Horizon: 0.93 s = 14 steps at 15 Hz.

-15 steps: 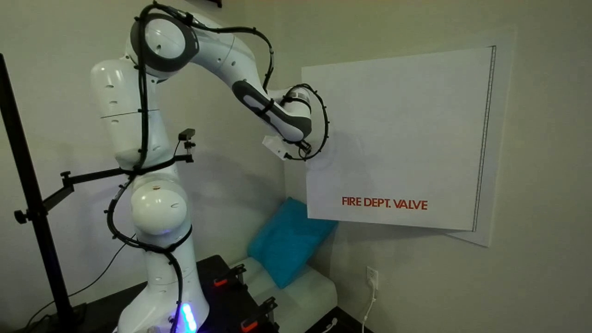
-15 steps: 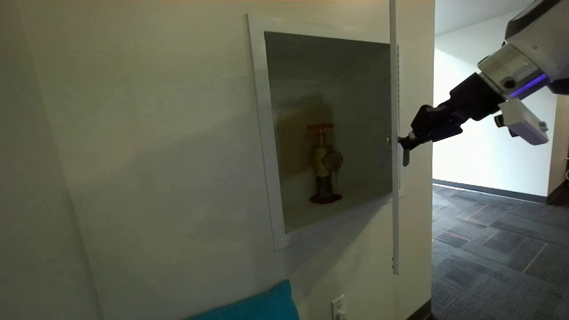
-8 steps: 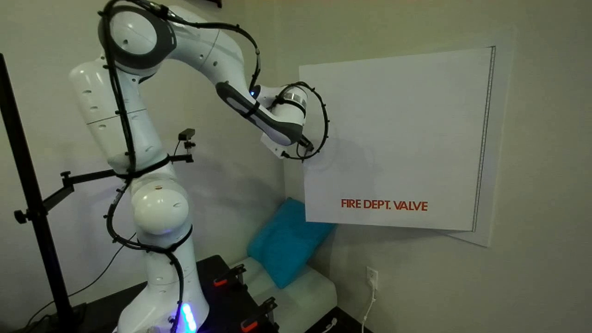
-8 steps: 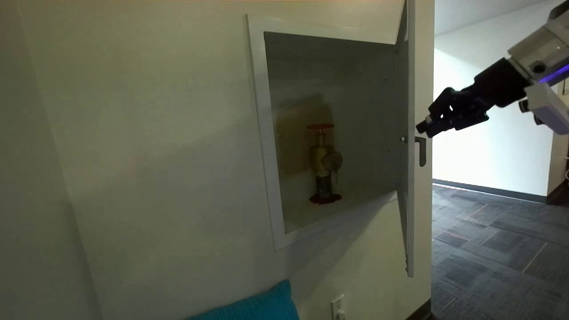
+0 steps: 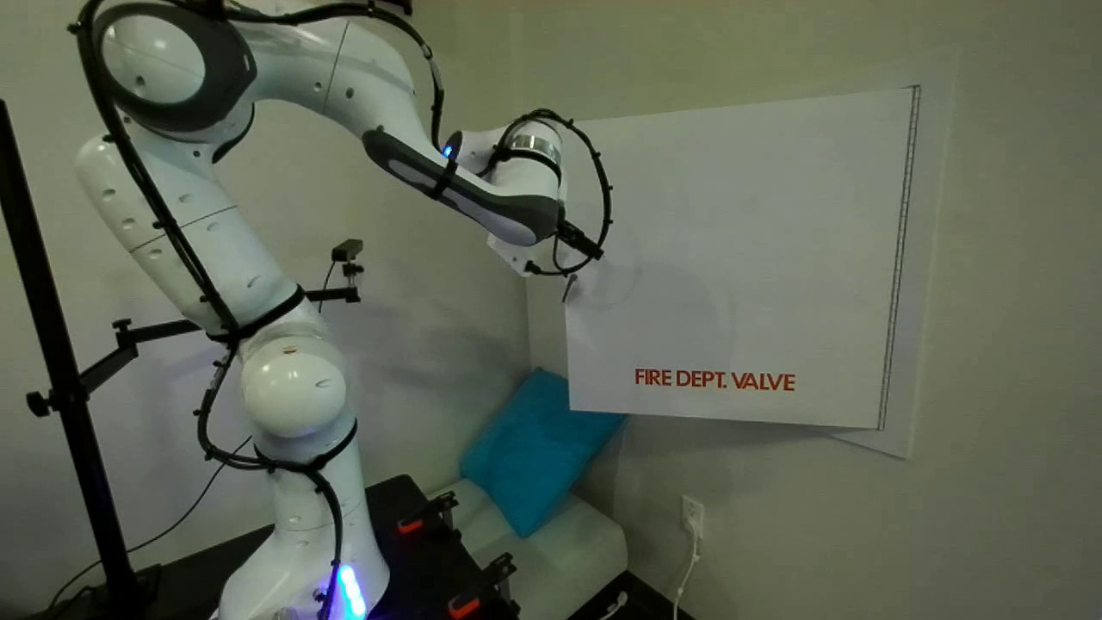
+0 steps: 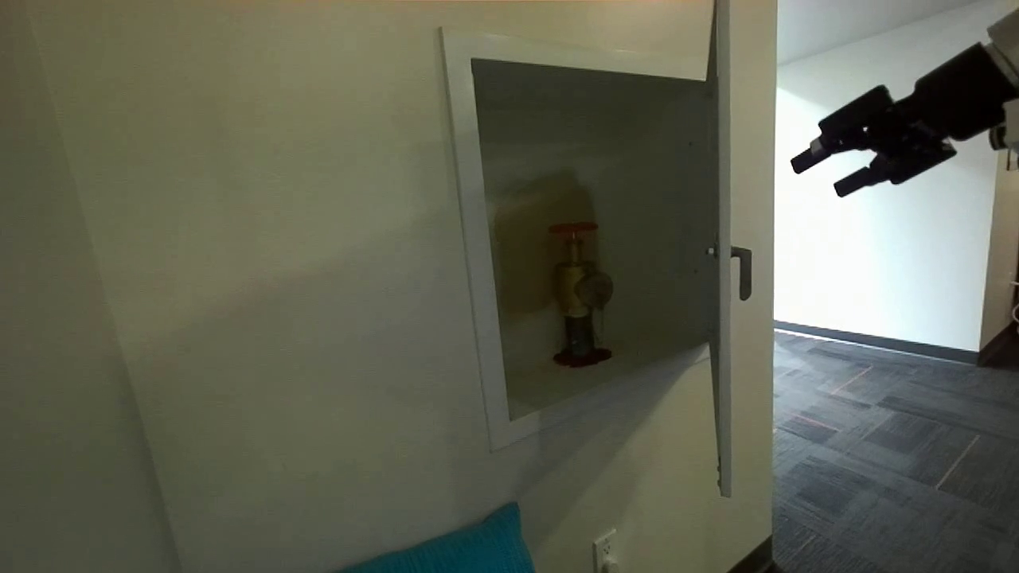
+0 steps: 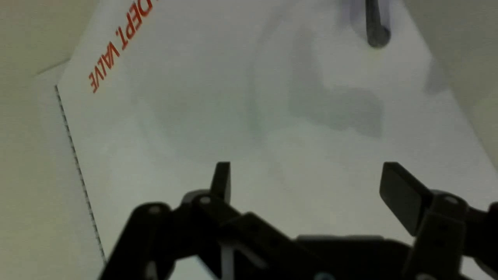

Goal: Open the locker door

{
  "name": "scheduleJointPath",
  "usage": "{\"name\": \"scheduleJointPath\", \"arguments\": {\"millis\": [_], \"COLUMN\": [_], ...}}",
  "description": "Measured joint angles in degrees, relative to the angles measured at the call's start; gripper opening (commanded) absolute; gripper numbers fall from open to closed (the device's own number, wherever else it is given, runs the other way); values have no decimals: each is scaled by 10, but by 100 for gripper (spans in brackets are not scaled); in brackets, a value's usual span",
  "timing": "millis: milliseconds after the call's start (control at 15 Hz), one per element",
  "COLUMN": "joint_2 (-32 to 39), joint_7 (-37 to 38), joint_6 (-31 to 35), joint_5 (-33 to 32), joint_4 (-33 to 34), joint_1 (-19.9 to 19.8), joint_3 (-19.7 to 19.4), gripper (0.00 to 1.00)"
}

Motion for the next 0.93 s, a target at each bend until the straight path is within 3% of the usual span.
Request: {"name": "scheduleJointPath", "arguments": {"millis": [267,467,933], "joint_2": [0,-2,6], "joint_7": [120,217,209], "joint_6": [0,0,-1], "joint_5": [-125,-213,-204], "joint_4": [-41,-54,-75], "joint_1": [-26,-58,-114], "joint_3": [62,139,287], "gripper": [100,100,100]}}
